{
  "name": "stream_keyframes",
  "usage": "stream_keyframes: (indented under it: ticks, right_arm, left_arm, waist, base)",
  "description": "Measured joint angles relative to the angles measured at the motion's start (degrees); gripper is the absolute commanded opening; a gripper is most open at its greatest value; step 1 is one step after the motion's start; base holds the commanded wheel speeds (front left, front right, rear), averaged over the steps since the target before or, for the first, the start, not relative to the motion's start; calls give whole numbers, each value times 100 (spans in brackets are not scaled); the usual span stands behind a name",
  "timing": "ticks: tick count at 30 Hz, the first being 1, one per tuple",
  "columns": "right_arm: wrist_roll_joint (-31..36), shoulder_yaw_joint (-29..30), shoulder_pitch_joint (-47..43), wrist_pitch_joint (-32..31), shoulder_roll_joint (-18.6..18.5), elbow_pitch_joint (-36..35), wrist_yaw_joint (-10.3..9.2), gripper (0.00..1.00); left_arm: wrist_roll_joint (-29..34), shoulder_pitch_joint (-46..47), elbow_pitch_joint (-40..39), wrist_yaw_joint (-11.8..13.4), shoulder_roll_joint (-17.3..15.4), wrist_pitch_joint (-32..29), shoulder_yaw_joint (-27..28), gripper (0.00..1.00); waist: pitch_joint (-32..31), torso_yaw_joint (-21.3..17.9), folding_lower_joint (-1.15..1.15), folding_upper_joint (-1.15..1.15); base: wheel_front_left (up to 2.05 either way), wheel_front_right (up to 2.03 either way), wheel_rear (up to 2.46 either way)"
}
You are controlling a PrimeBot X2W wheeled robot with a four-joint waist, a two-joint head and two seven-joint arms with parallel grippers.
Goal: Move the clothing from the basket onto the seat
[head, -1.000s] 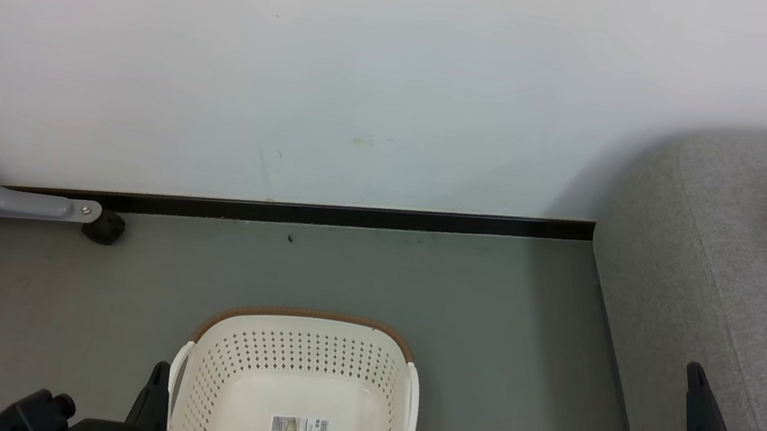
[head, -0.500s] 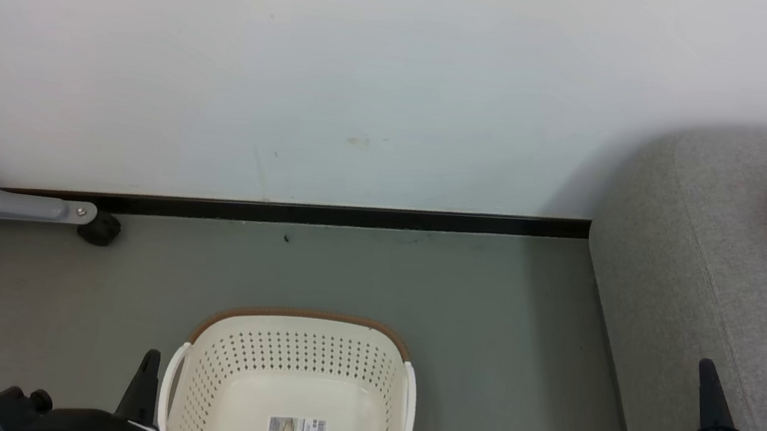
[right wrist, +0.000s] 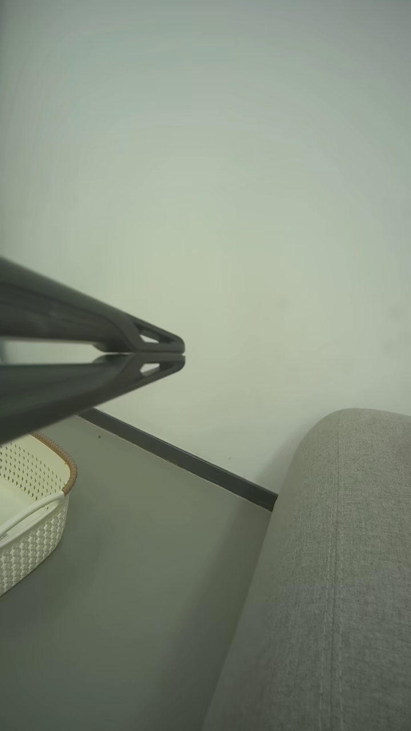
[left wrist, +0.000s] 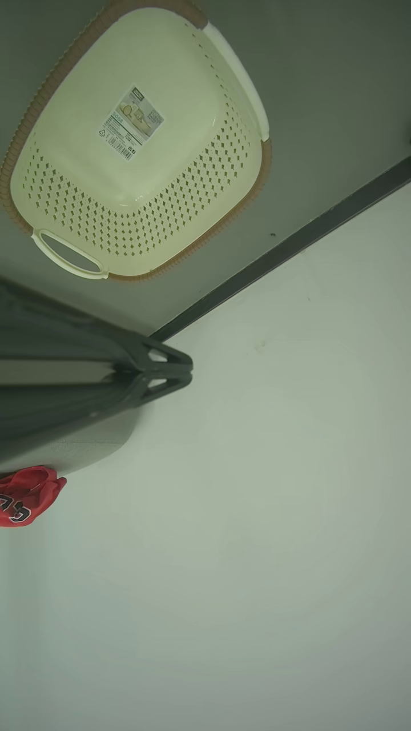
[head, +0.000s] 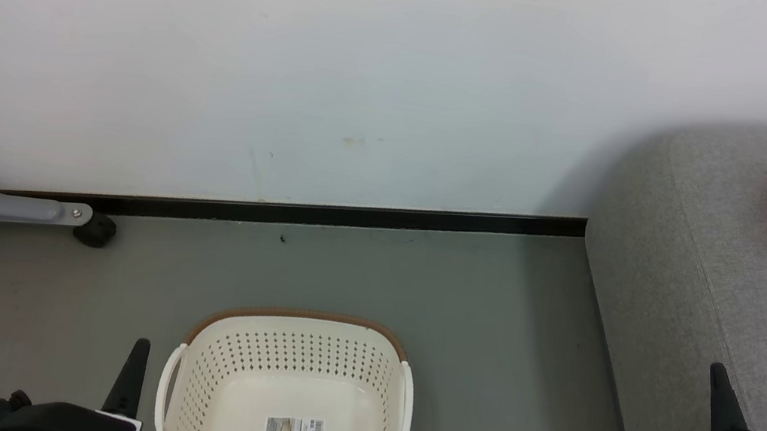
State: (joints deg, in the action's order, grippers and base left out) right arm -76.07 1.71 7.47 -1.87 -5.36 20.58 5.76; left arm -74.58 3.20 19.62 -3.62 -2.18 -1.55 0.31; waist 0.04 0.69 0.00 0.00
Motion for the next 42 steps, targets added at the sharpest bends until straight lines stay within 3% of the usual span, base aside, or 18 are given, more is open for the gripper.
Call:
stream_keyframes:
  ticks: [22,42]
  right_arm:
    - [-1467,584,-119,-433,263,-291,81,0]
    - [-1522,621,-132,-461,279,-310,82,0]
  left_arm:
    - [-1581,107,-180,-304,-1,-450,437,0]
    - [-1621,107,-201,-346,-1,-466,455,0]
  waist:
    - [6,-68,0,0]
    - [6,-69,0,0]
  base:
    - [0,0,0]
    - [0,0,0]
